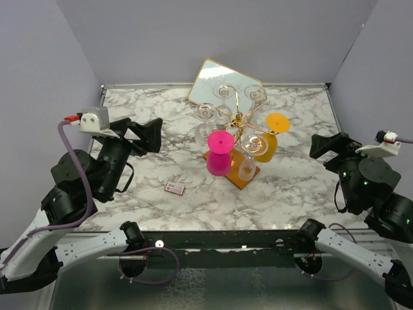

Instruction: Place the wine glass upside down on the wine glass rack

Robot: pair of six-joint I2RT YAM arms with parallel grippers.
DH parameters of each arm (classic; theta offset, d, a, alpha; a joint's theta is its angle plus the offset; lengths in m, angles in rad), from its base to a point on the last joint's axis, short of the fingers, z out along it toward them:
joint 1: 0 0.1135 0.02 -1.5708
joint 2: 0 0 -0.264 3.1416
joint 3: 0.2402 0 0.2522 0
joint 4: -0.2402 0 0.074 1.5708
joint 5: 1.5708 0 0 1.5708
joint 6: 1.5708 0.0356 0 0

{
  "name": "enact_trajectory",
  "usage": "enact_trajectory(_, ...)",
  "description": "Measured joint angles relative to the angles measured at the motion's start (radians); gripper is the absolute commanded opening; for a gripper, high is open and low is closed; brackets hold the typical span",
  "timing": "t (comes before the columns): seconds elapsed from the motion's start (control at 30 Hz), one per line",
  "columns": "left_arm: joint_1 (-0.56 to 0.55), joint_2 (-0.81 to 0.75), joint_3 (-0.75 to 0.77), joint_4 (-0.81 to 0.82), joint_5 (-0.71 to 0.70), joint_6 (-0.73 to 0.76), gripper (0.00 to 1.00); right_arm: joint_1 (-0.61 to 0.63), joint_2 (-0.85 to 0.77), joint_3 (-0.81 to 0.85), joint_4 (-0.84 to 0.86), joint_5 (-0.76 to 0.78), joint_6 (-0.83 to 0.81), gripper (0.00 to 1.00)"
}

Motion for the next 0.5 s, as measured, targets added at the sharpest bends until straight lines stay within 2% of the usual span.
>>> enact_trajectory(0.2, 0.000, -0.053, 0.000, -0.039, -0.087, 0.004, 0.99, 0.000, -0.057, 0.017, -0.018, 0.082, -0.047, 0.98)
enact_trajectory(0.5, 0.000, -0.064, 0.000, -0.076, -0.137, 0.011, 0.99, 0.000, -0.121, 0.036, -0.018, 0.145, -0.067, 0.98)
